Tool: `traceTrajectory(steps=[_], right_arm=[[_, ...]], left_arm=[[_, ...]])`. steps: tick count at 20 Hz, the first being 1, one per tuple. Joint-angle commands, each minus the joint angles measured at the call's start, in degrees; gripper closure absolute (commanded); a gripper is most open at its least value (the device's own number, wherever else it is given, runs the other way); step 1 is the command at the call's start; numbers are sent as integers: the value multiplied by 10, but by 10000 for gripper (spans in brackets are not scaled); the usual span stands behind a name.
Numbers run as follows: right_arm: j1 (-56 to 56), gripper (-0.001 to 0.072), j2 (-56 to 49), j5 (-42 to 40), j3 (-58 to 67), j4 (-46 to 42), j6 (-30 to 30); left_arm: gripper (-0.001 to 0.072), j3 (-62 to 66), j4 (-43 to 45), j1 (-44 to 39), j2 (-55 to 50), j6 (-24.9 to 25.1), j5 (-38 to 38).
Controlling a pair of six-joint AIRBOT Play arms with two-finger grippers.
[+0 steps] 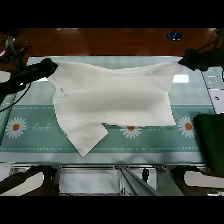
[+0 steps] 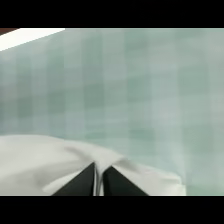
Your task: Fold the shirts.
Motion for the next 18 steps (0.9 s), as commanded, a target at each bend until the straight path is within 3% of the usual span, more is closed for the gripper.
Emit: traceTrajectory(steps=[1,2,5,6,9,15,18], right_arm=[[-32,295,-111,45,98,96,14],[-48,295,-115,78,110,104,13],[-103,295,-102,205,112,73,-20],[-120,295,-92,246,105,32,-29],[-165,296,-19,231,13,-58,-30],[-201,296,203,84,-353,-36,-42],[-201,296,261,68,-451,-12,-55]], left_arm=[[306,77,0,-9,-80,1,-49],[199,89,15,3,-79,2,-84],[200,118,139,68,-78,-11,-249],[199,115,181,100,-76,-48,-305],[200,44,239,188,-52,-69,-410],[200,-251,186,284,60,-82,-383],[200,-318,95,284,61,-36,-357]])
